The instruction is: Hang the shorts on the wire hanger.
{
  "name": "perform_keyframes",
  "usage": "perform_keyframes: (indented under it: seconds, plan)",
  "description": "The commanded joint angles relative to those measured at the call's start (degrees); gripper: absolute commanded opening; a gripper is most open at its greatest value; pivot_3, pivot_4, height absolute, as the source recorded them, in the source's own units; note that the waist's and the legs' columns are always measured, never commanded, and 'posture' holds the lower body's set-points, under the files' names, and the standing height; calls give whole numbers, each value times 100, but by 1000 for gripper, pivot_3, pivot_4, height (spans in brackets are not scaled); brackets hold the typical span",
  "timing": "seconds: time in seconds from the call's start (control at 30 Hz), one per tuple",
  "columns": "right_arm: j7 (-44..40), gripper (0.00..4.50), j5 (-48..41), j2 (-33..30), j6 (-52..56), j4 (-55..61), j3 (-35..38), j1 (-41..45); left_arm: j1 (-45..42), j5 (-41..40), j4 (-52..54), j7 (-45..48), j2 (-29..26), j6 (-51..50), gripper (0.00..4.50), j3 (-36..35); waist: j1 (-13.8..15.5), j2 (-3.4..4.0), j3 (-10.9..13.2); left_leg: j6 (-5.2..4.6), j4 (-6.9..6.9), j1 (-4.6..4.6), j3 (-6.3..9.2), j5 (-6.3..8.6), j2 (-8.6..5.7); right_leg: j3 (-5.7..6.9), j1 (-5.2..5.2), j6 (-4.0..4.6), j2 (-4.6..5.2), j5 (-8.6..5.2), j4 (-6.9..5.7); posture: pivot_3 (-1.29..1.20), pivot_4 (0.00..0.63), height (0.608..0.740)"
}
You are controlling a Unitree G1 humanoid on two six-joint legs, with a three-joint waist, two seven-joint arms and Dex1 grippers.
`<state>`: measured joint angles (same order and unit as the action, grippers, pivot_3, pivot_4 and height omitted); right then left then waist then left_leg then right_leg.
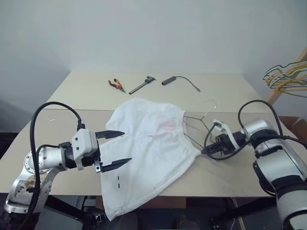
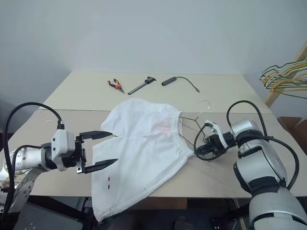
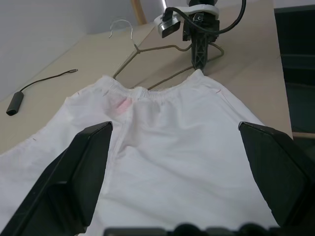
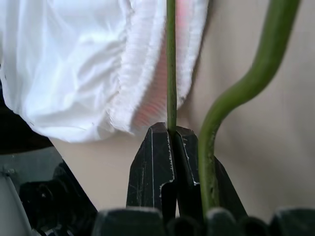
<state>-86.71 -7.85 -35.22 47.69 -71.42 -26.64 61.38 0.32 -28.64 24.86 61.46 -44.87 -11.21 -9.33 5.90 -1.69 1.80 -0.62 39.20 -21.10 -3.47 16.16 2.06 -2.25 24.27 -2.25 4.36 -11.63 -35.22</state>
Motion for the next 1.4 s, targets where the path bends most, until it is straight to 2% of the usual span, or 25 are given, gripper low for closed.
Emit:
perform_keyframes:
  seconds: [0.03,0.27,0.47,0.67,0.8,0.87,1.0,1.13,1.27,1.4]
  plan:
    - [438,0,78,103,-219,-238,582,310,-57,-46,217,-78,-71,31,4469,-164,4,0,0,0,0,0,0,0,0,0,0,0,0,0,-1,280,0,740]
    - [475,0,571,273,-440,-398,861,394,-116,-104,250,-127,-120,-55,4469,-225,115,2,0,0,0,-2,0,0,0,2,0,0,0,0,2,276,0,740]
    - [938,0,693,537,-463,-458,1273,457,-411,-72,130,-196,-82,-102,4469,-96,109,4,-2,3,0,0,0,-1,0,2,0,0,-1,0,-2,252,0,740]
    - [1467,0,626,334,-474,-407,1856,682,-677,-45,-68,-123,-39,-65,4469,16,91,5,-1,3,0,-4,0,-1,0,3,1,0,0,0,3,205,0,740]
    - [1441,0,586,258,-531,-149,2099,948,-896,-33,-256,-50,-13,-17,4469,118,23,8,1,4,0,-4,0,-2,0,4,1,0,0,0,3,153,0,740]
    - [1421,0,762,246,-915,398,1915,896,-1041,11,-371,-14,5,51,4469,176,-58,9,2,3,0,-4,0,-2,0,4,0,0,0,0,3,126,0,740]
    - [1835,0,929,26,-1535,3871,1669,-364,-1637,158,-837,46,29,269,4469,223,-199,8,1,4,0,-9,7,-2,-1,9,1,-2,2,-1,5,71,0,740]
    - [1892,0,1109,-372,-1605,6700,1328,-1483,-2317,390,-1463,106,-63,613,4469,175,-349,10,1,4,-1,-19,19,-1,0,21,6,-3,2,-2,5,35,0,740]
    - [1846,0,1105,-579,-871,8392,941,-1865,-3144,216,-2161,737,-456,809,4469,-17,-570,10,1,4,0,-20,16,-1,-1,20,6,-2,3,-1,6,-25,0,740]
    - [1862,0,1038,-652,-272,9022,671,-1838,-3684,271,-2825,1625,-723,1012,4469,251,-798,10,1,4,2,-1,15,-2,-1,19,-12,-2,3,-2,4,-51,0,740]
